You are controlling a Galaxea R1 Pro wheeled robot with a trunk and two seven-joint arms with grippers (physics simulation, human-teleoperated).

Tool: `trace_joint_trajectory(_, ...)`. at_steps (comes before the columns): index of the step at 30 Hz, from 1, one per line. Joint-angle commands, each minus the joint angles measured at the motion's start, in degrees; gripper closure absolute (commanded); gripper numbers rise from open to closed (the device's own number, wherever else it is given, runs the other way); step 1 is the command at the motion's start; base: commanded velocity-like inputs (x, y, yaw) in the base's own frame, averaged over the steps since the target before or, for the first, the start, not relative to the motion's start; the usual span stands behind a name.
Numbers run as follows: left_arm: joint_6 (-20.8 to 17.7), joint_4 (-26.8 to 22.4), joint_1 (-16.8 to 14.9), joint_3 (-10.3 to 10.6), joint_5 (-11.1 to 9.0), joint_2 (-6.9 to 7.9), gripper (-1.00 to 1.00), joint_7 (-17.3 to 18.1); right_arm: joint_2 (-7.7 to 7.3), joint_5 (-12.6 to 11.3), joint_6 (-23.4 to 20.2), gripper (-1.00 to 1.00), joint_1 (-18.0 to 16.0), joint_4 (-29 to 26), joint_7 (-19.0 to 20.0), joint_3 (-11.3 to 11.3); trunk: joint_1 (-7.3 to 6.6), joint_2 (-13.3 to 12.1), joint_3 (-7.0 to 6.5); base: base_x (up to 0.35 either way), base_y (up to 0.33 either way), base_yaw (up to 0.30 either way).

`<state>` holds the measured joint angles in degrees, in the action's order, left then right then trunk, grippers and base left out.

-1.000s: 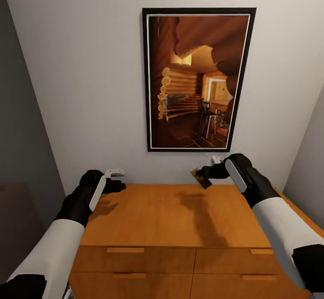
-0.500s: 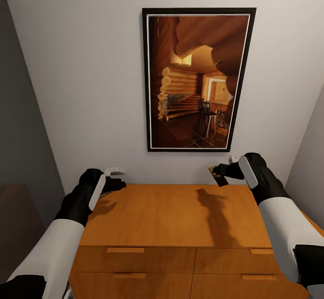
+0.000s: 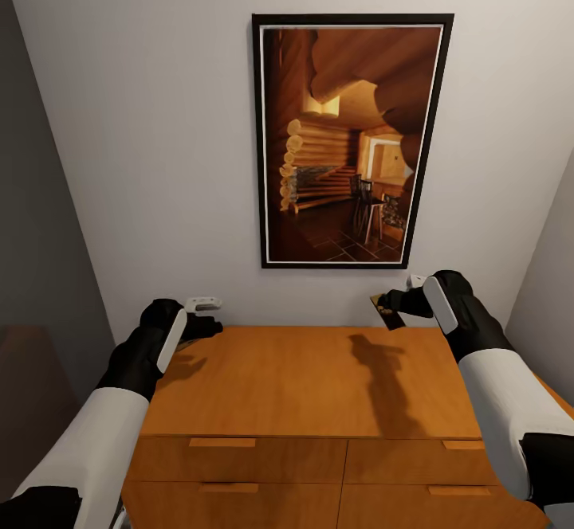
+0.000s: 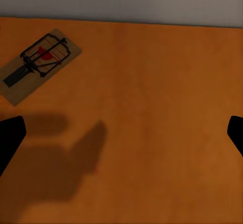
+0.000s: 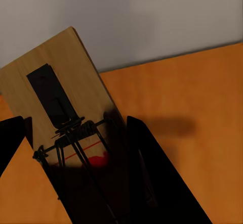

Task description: Take the four mousetraps from the cabinet in the bathroom and place them on the bathroom floor. Make sure all four end up on the same floor surface, and ensure that at least two of them are either under or directly next to the same bathroom sink.

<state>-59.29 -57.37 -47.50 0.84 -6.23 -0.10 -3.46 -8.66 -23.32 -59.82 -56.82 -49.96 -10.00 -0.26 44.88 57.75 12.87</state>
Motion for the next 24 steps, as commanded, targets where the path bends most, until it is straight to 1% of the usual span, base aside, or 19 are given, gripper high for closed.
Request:
trace_joint_trajectory(1,-0.2,0.0,0.0,0.0,-0.5,0.01,-1.00,-0.4,-0.02,-0.6,-0.2,1.00,0.0,-0.1,-0.6,0.0,0.01,0.1,0.08,0.071,0.000,0.000)
trace_joint_trajectory(4,-0.2,0.1,0.0,0.0,-0.6,0.01,-1.00,-0.3,-0.07,-0.6,-0.2,1.00,0.0,-0.1,-0.6,0.0,0.01,0.1,0.08,0.176,0.000,0.000)
trace_joint_trajectory(10,-0.3,0.3,0.0,0.0,-0.7,0.07,-1.00,-0.3,-0.12,-0.7,-0.2,1.00,0.0,0.0,-0.6,0.0,0.01,0.1,0.08,0.288,0.000,0.000)
trace_joint_trajectory(13,-0.3,0.4,0.0,0.0,-0.8,0.27,-1.00,-0.4,-0.18,-0.7,-0.2,1.00,0.0,0.0,-0.6,0.0,0.01,0.1,0.08,0.308,0.000,0.000)
trace_joint_trajectory(14,-0.4,0.5,0.0,-0.1,-0.7,0.54,-1.00,-0.4,-0.20,-0.7,-0.2,1.00,0.0,0.1,-0.6,0.1,0.01,0.1,0.08,0.196,0.000,0.000)
trace_joint_trajectory(24,-0.7,0.7,0.0,-0.1,-0.7,2.08,-1.00,-0.5,-0.22,-0.6,-0.2,1.00,0.5,0.1,-0.6,0.2,0.01,0.1,0.08,0.044,0.000,0.000)
